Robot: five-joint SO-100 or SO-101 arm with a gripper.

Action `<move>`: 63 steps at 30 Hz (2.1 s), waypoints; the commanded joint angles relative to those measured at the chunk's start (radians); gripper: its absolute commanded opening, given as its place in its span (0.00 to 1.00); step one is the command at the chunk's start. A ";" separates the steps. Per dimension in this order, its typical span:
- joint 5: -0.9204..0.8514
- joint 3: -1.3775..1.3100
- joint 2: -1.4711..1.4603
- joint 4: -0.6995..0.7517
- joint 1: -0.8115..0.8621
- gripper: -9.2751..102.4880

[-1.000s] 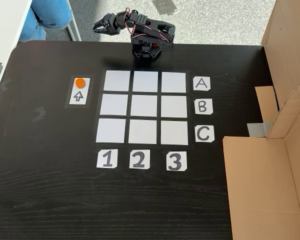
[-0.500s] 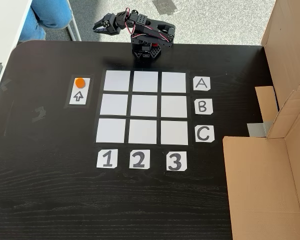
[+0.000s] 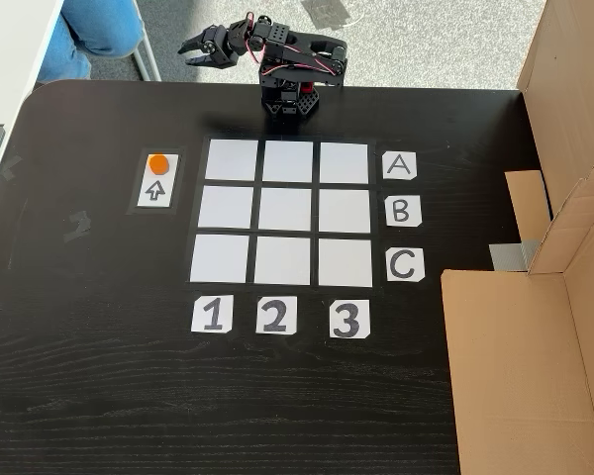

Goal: Pick up the round, orange token and place it in the grid on square A2.

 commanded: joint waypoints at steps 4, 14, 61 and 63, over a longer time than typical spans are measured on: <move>-0.008 -0.267 -0.216 0.054 -0.055 0.19; 0.000 -0.624 -0.472 0.359 -0.212 0.26; 0.430 -1.643 -1.588 0.782 -0.623 0.48; 0.431 -1.660 -1.628 0.785 -0.638 0.48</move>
